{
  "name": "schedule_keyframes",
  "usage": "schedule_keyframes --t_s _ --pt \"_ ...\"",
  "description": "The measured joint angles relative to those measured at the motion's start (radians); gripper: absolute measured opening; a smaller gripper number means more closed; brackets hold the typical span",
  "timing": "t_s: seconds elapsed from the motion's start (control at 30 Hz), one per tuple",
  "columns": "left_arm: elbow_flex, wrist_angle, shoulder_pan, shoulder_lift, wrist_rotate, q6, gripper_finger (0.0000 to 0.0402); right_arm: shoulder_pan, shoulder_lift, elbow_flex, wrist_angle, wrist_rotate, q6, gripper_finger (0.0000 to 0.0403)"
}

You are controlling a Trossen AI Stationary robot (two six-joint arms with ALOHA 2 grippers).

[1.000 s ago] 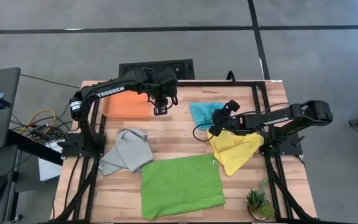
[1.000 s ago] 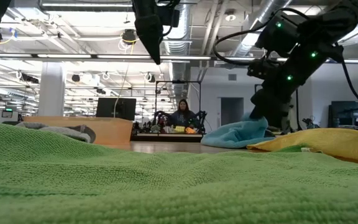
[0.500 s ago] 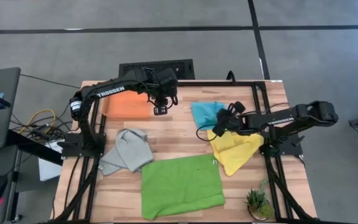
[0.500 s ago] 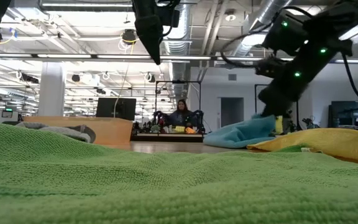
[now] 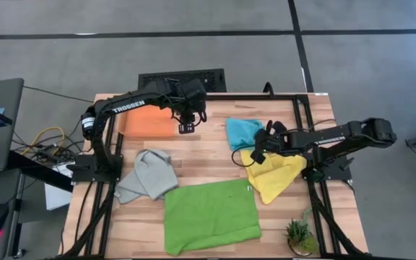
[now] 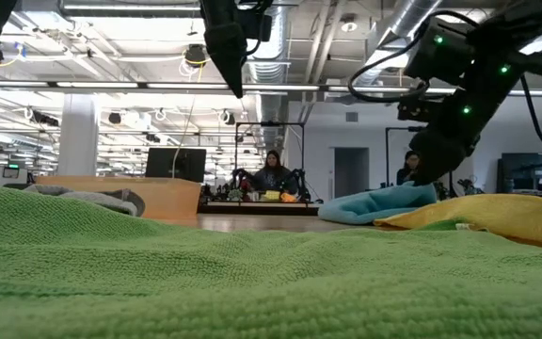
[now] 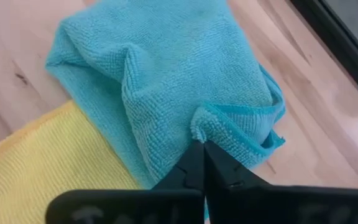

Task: Fold microfiber towels
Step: Fold the blue microfiber cloth

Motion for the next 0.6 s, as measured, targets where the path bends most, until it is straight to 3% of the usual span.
schedule_keyframes --t_s 0.3,0.6 --pt "0.000 0.000 0.000 0.000 0.000 -0.003 0.0135 -0.005 0.000 0.000 0.000 -0.002 -0.008 0.0081" --pt "0.000 -0.003 0.000 0.000 0.000 -0.022 0.0135 -0.005 -0.001 0.024 -0.040 0.001 -0.010 0.0189"
